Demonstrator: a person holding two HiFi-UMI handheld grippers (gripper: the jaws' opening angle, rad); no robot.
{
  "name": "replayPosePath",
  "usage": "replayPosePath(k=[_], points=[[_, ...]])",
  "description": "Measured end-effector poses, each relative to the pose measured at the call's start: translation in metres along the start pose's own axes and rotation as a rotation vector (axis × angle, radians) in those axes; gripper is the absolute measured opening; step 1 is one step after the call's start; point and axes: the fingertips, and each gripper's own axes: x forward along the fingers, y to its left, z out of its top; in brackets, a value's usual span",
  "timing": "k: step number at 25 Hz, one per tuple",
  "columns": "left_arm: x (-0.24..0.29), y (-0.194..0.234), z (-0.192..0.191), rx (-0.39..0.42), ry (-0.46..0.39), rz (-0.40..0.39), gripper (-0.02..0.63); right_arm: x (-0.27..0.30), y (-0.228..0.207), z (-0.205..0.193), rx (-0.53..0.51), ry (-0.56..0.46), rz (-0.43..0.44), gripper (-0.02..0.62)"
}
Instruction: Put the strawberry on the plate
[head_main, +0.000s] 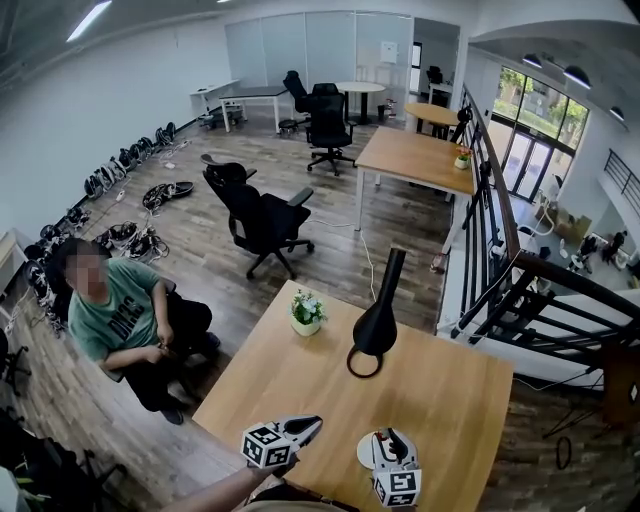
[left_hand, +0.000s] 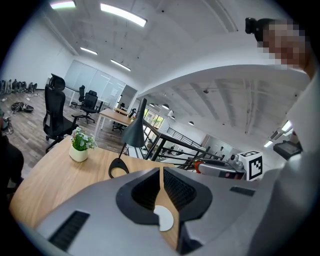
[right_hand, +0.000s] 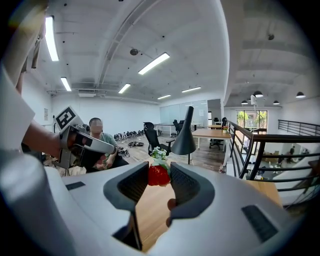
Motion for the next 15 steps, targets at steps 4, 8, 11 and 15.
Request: replayPosePath(k=[4,8,11,15], points=[[0.01,-0.006,-0.007,-0.007,-0.005,0.014,0.006,-0.005,-0.011,-0.002,-0.005,-0.014,0.011,0.14],[0.021,-0.014,-0.01,-0.003,-0.017,0.029,0.006,-0.008,-0.024,-0.007,-0.023,-0.02,0.024,0.14],[0.025,-0.019,-0.009,-0.005,-0.036,0.041,0.006,-0.009,-0.029,-0.013,-0.033,-0.008,0.037,0.14],[0.028,-0.024,-0.011,-0.022,-0.062,0.061,0.006,-0.01,-0.03,-0.02,-0.034,0.013,0.065,0.14]])
